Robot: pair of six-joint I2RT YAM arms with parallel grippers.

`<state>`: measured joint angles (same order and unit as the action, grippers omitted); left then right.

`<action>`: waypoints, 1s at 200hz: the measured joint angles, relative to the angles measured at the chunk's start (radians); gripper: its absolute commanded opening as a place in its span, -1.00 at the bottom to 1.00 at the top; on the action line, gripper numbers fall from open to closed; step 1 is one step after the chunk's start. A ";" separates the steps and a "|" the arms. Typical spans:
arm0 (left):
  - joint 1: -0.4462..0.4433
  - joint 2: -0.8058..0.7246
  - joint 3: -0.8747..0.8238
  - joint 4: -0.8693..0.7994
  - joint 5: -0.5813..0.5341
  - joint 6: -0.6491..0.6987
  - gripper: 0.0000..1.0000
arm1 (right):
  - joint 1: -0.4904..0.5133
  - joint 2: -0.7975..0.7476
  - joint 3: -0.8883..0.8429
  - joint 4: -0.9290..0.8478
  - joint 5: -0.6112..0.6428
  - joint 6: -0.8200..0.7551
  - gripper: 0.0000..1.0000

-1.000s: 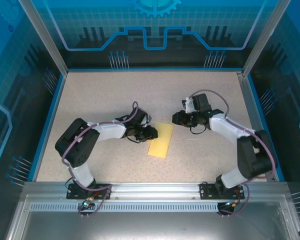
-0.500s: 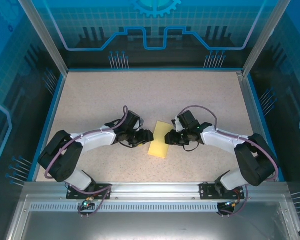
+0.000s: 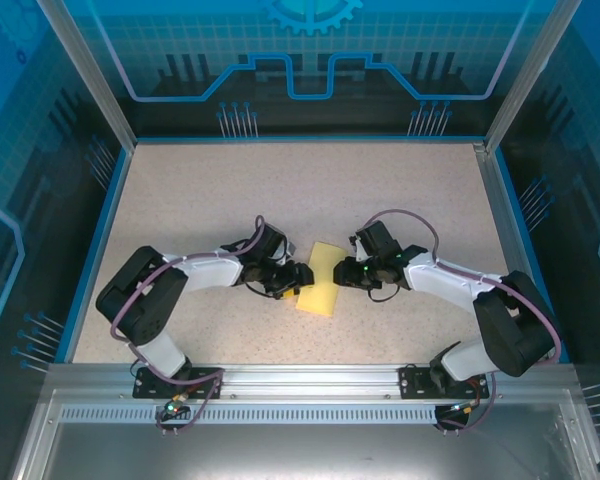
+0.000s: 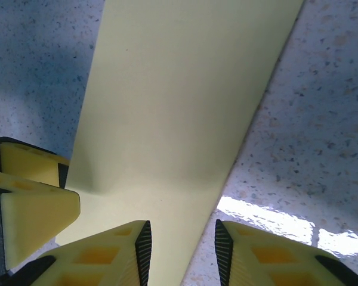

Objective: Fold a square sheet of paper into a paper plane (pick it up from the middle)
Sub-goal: Fold the square sheet of paper in half at the center of the table.

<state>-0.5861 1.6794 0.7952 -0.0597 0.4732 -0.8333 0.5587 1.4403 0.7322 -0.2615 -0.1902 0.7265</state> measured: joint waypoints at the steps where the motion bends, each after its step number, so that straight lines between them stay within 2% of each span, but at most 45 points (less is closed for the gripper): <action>1: 0.000 0.002 0.001 0.000 0.002 0.000 0.13 | 0.000 0.000 0.000 0.000 0.000 0.000 -0.28; 68: 0.026 0.099 0.082 0.050 0.076 0.001 -0.10 | 0.000 -0.019 -0.032 0.008 0.026 0.016 -0.28; 90: 0.048 0.134 0.108 0.058 0.099 0.001 -0.16 | 0.000 -0.086 -0.063 0.007 0.046 0.018 -0.28; 117: 0.065 0.162 0.143 0.070 0.129 0.002 -0.35 | -0.001 -0.222 -0.092 0.011 0.100 0.018 -0.19; 133: 0.069 0.169 0.163 0.078 0.142 0.001 -0.54 | -0.001 -0.298 -0.111 0.017 0.131 0.017 -0.03; 150: 0.071 0.171 0.171 0.089 0.150 0.010 -0.79 | -0.001 -0.348 -0.126 0.026 0.143 -0.004 0.36; 154: 0.072 0.171 0.171 0.092 0.150 0.002 -0.84 | -0.001 -0.351 -0.127 0.029 0.144 0.000 0.39; 168: 0.075 0.171 0.170 0.098 0.149 -0.001 -0.95 | -0.001 -0.340 -0.126 0.045 0.136 -0.029 0.38; 178: 0.077 0.171 0.167 0.105 0.144 -0.005 -1.00 | -0.003 -0.313 -0.118 0.040 0.124 -0.044 0.29; 200: 0.080 0.161 0.138 0.118 0.115 -0.024 -1.00 | -0.013 -0.210 -0.069 0.002 0.074 -0.077 0.21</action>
<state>-0.5064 1.8404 0.9337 0.0586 0.5880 -0.8574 0.5457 1.2304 0.6636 -0.2600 -0.1158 0.6498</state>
